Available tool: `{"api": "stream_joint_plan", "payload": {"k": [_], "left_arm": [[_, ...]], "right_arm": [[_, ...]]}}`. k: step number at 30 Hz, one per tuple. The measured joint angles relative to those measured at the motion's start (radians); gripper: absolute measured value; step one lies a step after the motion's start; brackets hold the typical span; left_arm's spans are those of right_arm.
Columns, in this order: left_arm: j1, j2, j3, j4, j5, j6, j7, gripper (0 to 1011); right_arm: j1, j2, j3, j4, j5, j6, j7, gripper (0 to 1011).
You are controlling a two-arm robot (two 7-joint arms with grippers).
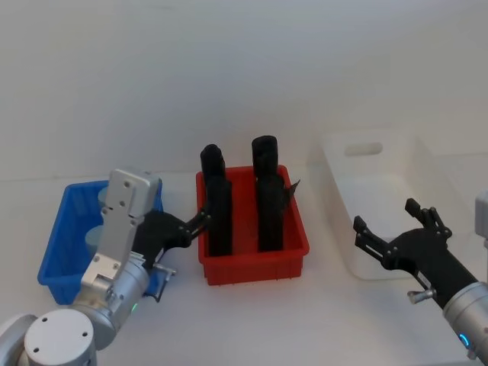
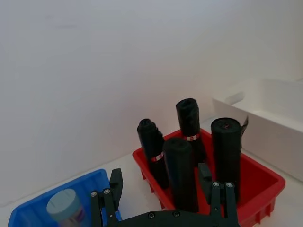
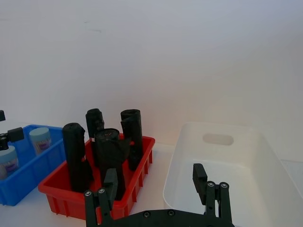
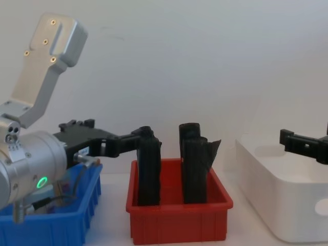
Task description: Pick the cotton swabs from the blue box and place them into the white box.
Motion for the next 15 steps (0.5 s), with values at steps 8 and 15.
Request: {"api": "stream_joint_plan", "payload": {"k": [8, 15], "left_arm": [[-0.019, 0.002, -0.03, 0.049, -0.041, 0.05, 0.024, 1004], [-0.043, 0.006, -0.059, 0.105, -0.069, 0.083, 0.034, 1004]], "right_arm": [[0.0, 0.0, 0.0, 0.0, 0.0, 0.0, 0.0, 1001], [0.0, 0.0, 0.0, 0.0, 0.0, 0.0, 0.0, 1001]]}}
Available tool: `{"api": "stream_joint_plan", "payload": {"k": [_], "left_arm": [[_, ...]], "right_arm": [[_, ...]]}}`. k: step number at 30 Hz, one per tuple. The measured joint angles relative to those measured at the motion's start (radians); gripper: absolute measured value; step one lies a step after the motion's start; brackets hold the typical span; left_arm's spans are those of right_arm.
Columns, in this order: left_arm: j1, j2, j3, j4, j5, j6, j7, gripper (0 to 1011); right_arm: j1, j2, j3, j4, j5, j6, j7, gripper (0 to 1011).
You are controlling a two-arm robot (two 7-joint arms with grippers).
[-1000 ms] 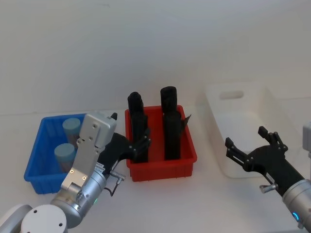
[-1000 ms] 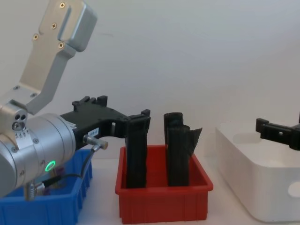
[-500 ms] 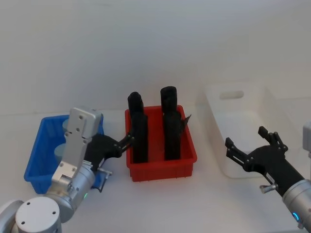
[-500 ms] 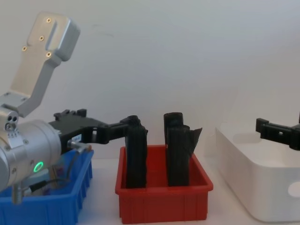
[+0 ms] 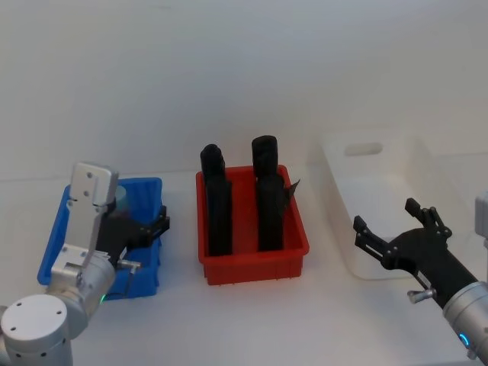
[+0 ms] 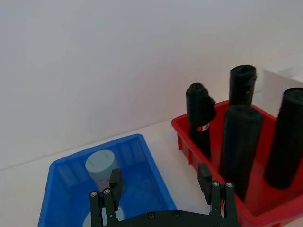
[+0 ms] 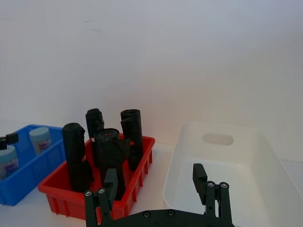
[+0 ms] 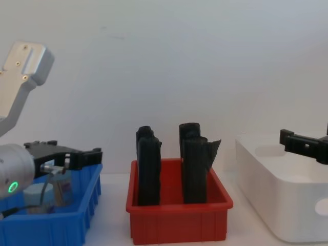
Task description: Pick the cotton swabs from the blue box and place them into the white box.
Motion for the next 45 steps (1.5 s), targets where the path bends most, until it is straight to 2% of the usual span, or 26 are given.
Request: {"api": "stream_joint_plan", "payload": {"k": [9, 24, 45], "left_arm": [[-0.039, 0.001, -0.032, 0.085, -0.019, 0.032, -0.006, 1004], [-0.092, -0.008, -0.057, 0.188, -0.019, 0.069, -0.061, 1004], [-0.109, -0.01, -0.079, 0.255, -0.033, 0.095, -0.077, 1004]], "right_arm": [[0.0, 0.0, 0.0, 0.0, 0.0, 0.0, 0.0, 1002], [0.0, 0.0, 0.0, 0.0, 0.0, 0.0, 0.0, 1001], [0.0, 0.0, 0.0, 0.0, 0.0, 0.0, 0.0, 1001]]}}
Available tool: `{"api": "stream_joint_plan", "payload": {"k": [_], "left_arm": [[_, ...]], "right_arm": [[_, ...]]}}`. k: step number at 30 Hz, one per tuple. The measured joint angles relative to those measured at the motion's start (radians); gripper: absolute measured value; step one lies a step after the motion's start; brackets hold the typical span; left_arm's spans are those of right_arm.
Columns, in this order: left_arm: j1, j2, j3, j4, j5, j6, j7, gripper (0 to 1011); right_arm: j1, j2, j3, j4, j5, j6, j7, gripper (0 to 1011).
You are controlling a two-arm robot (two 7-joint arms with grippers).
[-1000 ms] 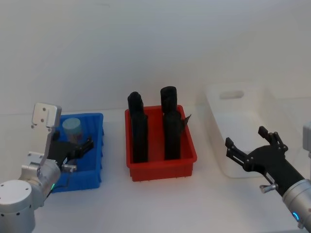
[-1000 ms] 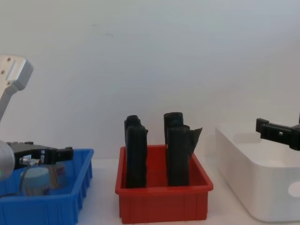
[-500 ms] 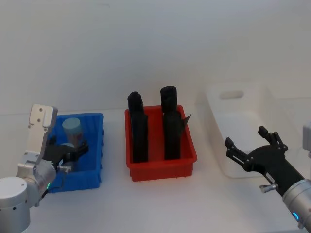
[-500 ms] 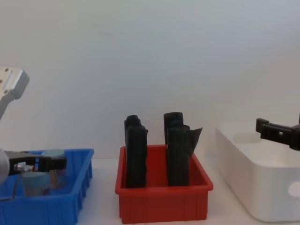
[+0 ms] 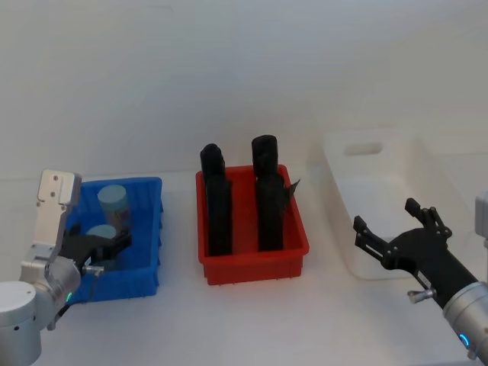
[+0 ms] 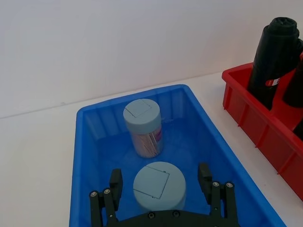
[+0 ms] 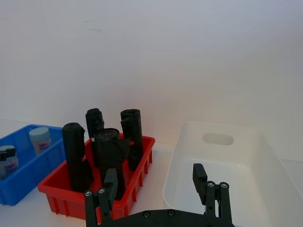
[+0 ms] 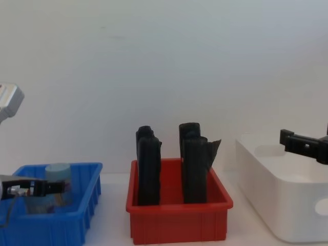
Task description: Pick the cotton swabs from the blue box and place them into the white box.
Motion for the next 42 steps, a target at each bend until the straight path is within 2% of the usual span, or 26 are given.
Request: {"api": "stream_joint_plan", "payload": {"k": [7, 15, 18, 21, 32, 42], "left_arm": [[-0.001, 0.0, -0.006, 0.011, -0.012, 0.004, -0.006, 993], [-0.002, -0.002, -0.011, 0.023, -0.026, 0.005, -0.022, 798], [-0.002, -0.002, -0.013, 0.024, -0.03, 0.004, -0.029, 687], [-0.001, -0.002, -0.014, 0.019, -0.031, 0.003, -0.034, 652], [0.014, 0.011, -0.018, -0.064, -0.007, 0.012, -0.053, 652], [0.027, 0.031, -0.023, -0.194, 0.028, 0.073, -0.09, 652]], "right_arm": [[0.0, 0.0, 0.0, 0.0, 0.0, 0.0, 0.0, 1001], [0.0, 0.0, 0.0, 0.0, 0.0, 0.0, 0.0, 1002], [0.0, 0.0, 0.0, 0.0, 0.0, 0.0, 0.0, 1001], [0.0, 0.0, 0.0, 0.0, 0.0, 0.0, 0.0, 1002], [0.0, 0.0, 0.0, 0.0, 0.0, 0.0, 0.0, 1001], [0.0, 0.0, 0.0, 0.0, 0.0, 0.0, 0.0, 1001]]}}
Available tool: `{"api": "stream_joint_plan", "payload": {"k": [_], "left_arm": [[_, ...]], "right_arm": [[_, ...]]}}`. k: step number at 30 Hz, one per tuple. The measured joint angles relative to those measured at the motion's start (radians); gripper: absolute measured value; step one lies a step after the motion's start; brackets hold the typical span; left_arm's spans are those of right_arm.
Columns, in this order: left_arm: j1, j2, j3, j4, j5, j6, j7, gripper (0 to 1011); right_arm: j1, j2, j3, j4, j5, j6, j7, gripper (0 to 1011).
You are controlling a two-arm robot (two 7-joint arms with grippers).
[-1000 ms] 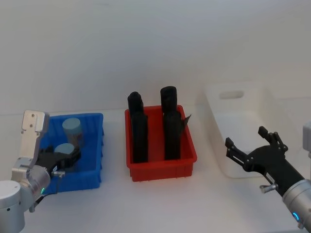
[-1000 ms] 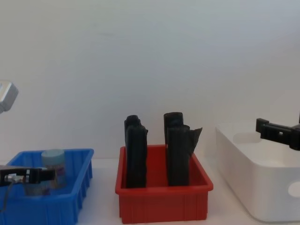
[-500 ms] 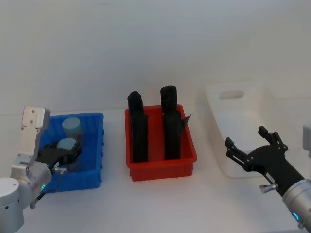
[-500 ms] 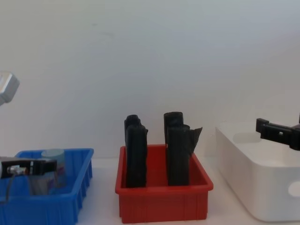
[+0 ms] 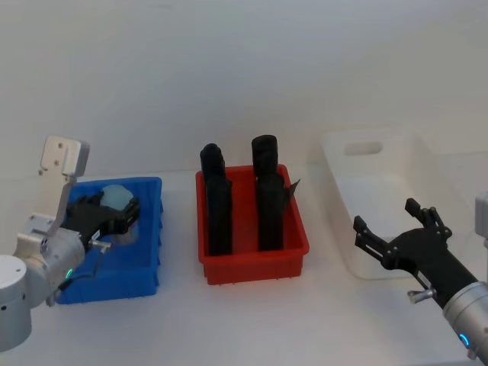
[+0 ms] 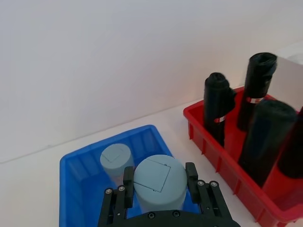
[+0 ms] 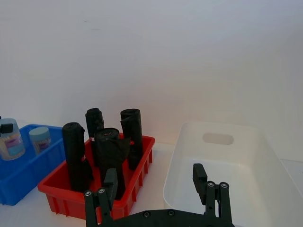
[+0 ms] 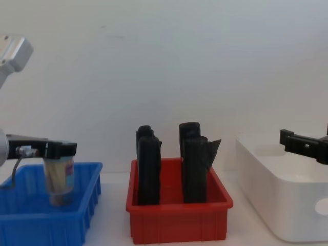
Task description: Pick the cotton swabs from the blue box and place them into the white box.
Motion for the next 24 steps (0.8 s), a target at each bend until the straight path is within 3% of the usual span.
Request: {"api": "stream_joint_plan", "payload": {"k": [11, 24], "left_arm": [[-0.003, 0.021, -0.002, -0.114, 0.024, 0.095, -0.092, 652], [-0.031, 0.037, 0.004, -0.194, 0.039, 0.185, -0.272, 652]], "right_arm": [[0.0, 0.0, 0.0, 0.0, 0.0, 0.0, 0.0, 1001], [0.0, 0.0, 0.0, 0.0, 0.0, 0.0, 0.0, 1001]]}}
